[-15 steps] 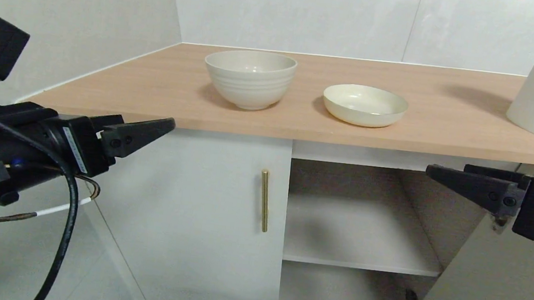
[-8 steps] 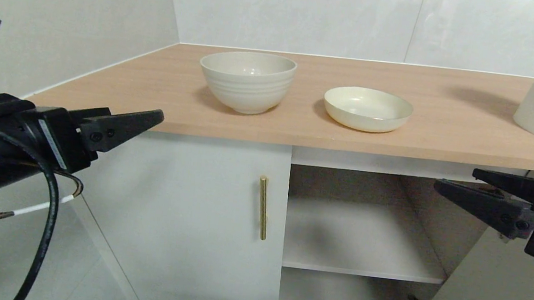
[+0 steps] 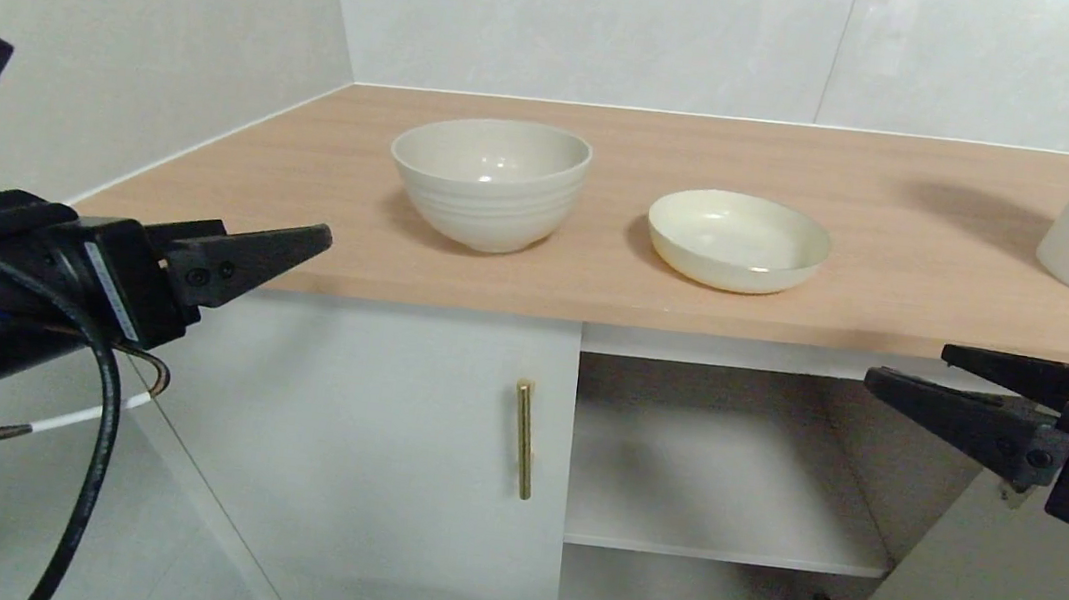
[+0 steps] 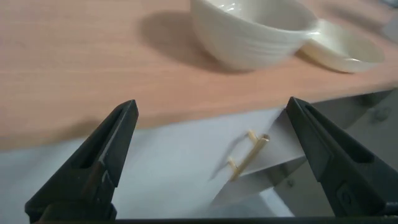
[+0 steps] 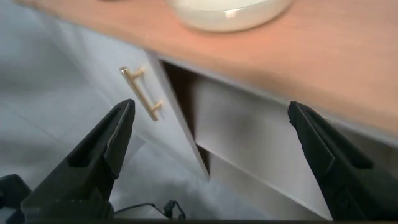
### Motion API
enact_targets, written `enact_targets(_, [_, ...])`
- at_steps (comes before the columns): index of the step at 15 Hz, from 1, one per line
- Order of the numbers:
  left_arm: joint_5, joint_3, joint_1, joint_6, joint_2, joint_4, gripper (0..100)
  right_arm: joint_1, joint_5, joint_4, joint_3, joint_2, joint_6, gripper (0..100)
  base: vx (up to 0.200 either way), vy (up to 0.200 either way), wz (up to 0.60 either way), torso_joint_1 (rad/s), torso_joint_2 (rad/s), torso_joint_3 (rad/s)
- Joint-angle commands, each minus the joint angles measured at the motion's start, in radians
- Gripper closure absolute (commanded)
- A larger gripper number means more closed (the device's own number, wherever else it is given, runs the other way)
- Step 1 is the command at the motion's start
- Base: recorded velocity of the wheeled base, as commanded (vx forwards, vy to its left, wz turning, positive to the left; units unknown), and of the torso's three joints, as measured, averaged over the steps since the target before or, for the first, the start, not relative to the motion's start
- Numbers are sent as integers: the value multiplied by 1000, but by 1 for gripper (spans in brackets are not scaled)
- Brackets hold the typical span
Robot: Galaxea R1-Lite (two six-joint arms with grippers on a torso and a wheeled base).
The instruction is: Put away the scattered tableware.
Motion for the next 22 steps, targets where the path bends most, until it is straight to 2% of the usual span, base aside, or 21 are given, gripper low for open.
enact_targets(1, [0, 0, -1, 0, 5, -5, 0, 0, 0, -3, -1, 18, 0, 0, 0, 0, 0, 144, -603, -325])
enact_targets(11, [-5, -1, -18, -2, 26, 28, 0, -6, -4, -12, -1, 92, 0, 0, 0, 0, 0, 158, -463, -282])
enact_targets(14, [-2, -57, -18, -2, 31, 100, 0, -6, -9, -66, -18, 152, 1, 0, 0, 0, 0, 36, -83, -50])
enact_targets(15, [-3, -113, -18, -3, 49, 166, 0, -8, -18, -49, -81, 207, 6, 0, 0, 0, 0, 0, 0, 0])
enact_targets(16, [4, -241, -11, -3, 124, 259, 0, -20, -99, 39, -187, 293, 17, 0, 0, 0, 0, 0, 0, 0])
enact_targets(17, [9, -330, 2, -3, 170, 344, 0, -23, -173, 126, -282, 363, 35, 0, 0, 0, 0, 0, 0, 0])
enact_targets(18, [21, -376, 9, -5, 190, 416, 0, -25, -231, 186, -362, 425, 66, 0, 0, 0, 0, 0, 0, 0])
enact_targets(19, [24, -373, 9, -45, 195, 477, 0, -26, -305, 212, -395, 477, 127, 0, 0, 0, 0, 0, 0, 0])
enact_targets(20, [24, -376, 9, -89, 233, 488, 0, -26, -356, 210, -388, 505, 142, 0, 0, 0, 0, 0, 0, 0])
enact_targets(22, [46, -399, 9, -108, 276, 494, 0, -20, -395, 209, -386, 503, 149, 0, 0, 0, 0, 0, 0, 0])
